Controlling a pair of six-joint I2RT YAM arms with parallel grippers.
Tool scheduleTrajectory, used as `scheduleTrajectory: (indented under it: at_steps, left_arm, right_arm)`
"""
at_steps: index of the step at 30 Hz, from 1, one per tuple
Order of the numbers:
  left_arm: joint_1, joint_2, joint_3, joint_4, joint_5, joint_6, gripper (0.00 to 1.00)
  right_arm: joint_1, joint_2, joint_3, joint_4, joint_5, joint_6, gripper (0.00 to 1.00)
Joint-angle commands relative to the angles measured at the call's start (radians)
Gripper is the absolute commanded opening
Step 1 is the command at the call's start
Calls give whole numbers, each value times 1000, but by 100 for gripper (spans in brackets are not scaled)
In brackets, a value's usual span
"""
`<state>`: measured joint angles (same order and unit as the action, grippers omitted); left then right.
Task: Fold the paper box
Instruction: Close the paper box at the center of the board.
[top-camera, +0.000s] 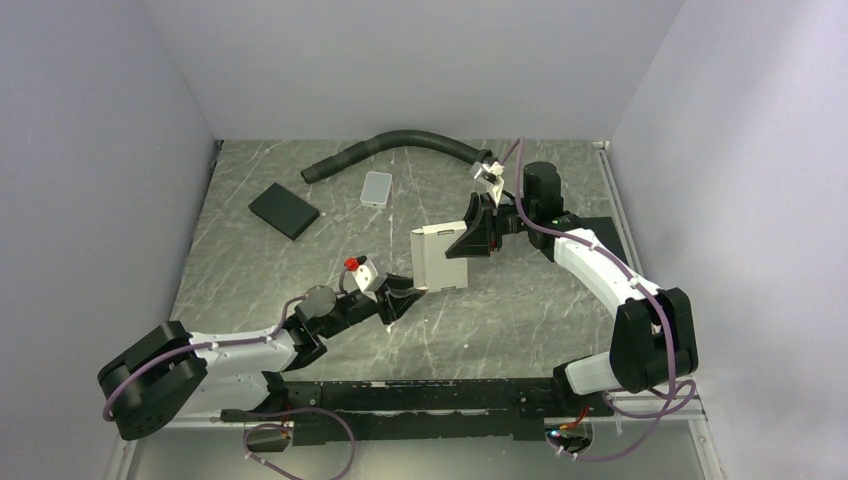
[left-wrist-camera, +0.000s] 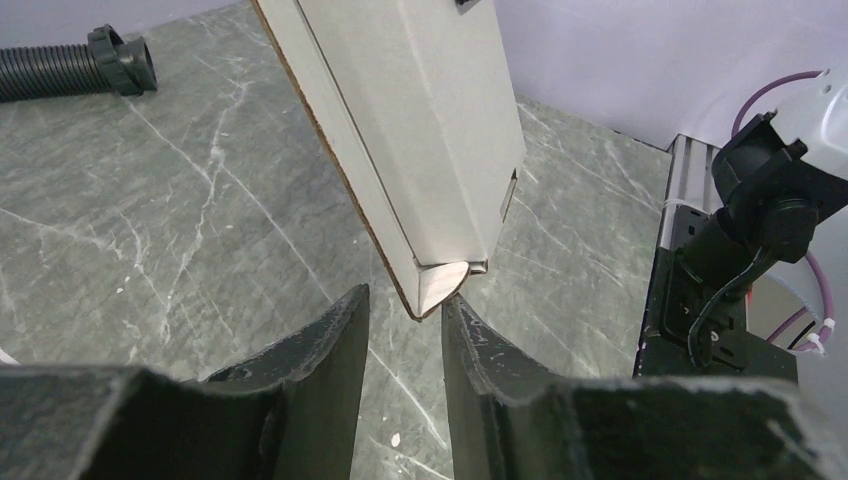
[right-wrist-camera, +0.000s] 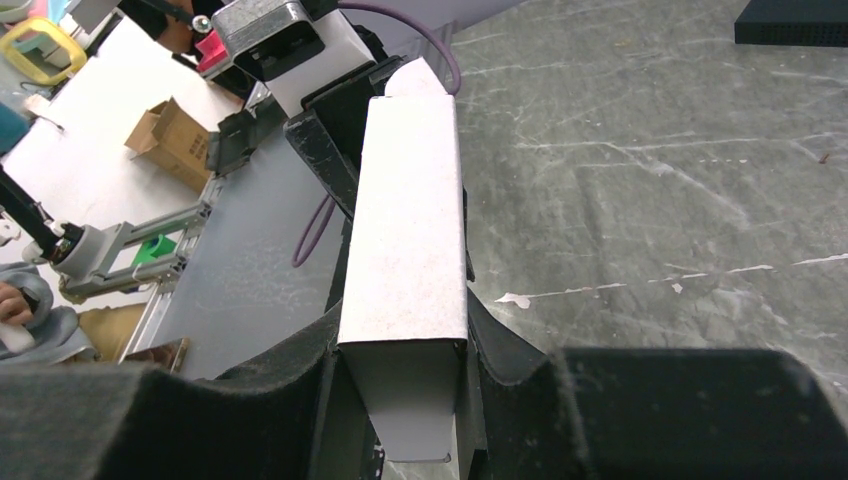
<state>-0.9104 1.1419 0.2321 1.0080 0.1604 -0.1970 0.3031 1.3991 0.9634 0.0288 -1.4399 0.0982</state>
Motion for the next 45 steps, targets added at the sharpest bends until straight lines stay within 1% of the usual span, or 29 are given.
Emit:
scheduleTrajectory:
  at_steps: [1,8,14,23,26,29,31,33,37,39,42,43,45]
  left_arm:
    - [-1,-44,20,99,-10,-32,37]
    - [-1,-23,31,85,42,-22,38]
    - [-2,11,54,57,118,-12,40]
    - [-2,1,51,49,112,-25,41]
    - [-1,-26,44,60,84,-51,44]
    - [1,-86,30,55,32,-84,53]
    - [1,-155,18,8,2,-84,59]
    - [0,-235,18,-96,-13,-45,62]
    - [1,-392,4,-309,-14,85,74]
    - [2,-442,-8,-391,6,143,75]
    - [3,-436,-12,-438,52,214,74]
    - [3,-418,-4,-452,73,240,73]
    - [3,-362,10,-459,72,269,72]
  right_arm:
    - [1,7,-6,19,3,-13,0]
    - [1,6,-6,17,3,-15,0]
    - [1,6,-6,13,1,-18,0]
    - [1,4,-3,6,1,-26,0]
    - [1,4,-3,2,2,-31,0]
    - [1,6,0,-7,3,-38,0]
    - [1,4,0,-7,1,-37,0]
    - [1,2,0,-6,1,-38,0]
    - [1,3,1,-7,-2,-38,0]
    - [1,1,1,-9,-4,-38,0]
    - [1,-2,1,-11,-5,-41,0]
    - [1,-3,3,-12,-6,-41,0]
    - [1,-2,3,-12,-7,-42,0]
